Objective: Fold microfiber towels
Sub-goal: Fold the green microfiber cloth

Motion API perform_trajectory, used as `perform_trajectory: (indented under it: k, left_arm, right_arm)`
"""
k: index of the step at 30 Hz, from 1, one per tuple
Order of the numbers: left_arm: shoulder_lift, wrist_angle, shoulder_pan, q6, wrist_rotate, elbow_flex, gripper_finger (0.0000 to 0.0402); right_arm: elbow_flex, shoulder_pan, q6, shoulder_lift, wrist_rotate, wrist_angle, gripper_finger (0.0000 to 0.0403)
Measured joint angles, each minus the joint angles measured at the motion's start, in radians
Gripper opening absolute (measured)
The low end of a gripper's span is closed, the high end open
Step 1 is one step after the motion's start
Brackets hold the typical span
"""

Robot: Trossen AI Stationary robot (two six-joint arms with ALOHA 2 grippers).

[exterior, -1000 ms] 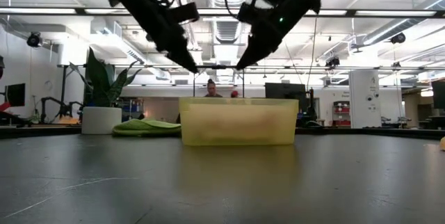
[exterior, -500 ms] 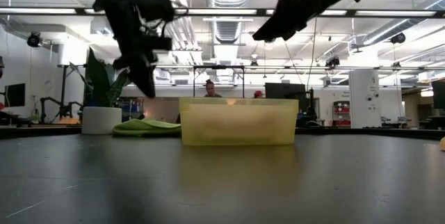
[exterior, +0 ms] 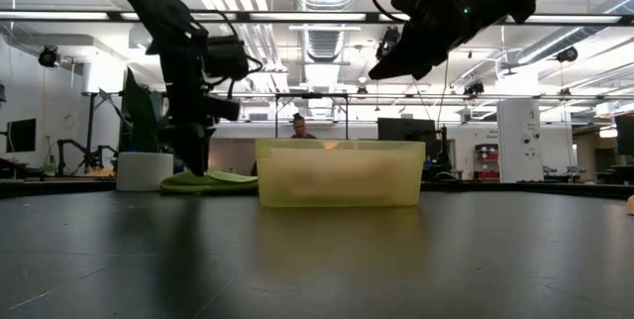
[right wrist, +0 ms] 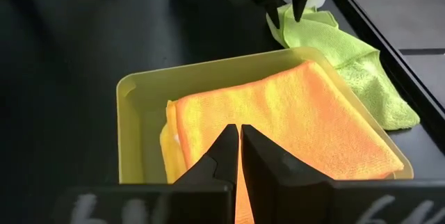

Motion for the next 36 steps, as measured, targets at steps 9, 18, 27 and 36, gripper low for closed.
perform_trajectory:
  k: [9, 18, 27, 36]
  left_arm:
    - [0.055, -0.004, 0.011, 0.016, 0.001, -0.001, 0.0102]
    - [0.012, -0.06, 0.005, 0.021, 0.0, 0.019, 0.0003]
    - [-0.187, -0.102, -0.003, -0.005, -0.029, 0.087, 0.0]
    - [-0.449, -0.062, -0.078, -0.073, -0.005, 0.126, 0.0]
  right_arm:
    - [-0.002, 0.001, 0.0, 0.0, 0.0, -0.001, 0.0011]
    - [-0.002, 0.004, 0.011, 0.0, 0.001, -0.001, 0.0011]
    - [-0.002, 0.022, 0.014, 0.0, 0.001, 0.007, 0.0011]
    - [-0.002, 0.022, 0.009, 0.0, 0.001, 0.024, 0.0011]
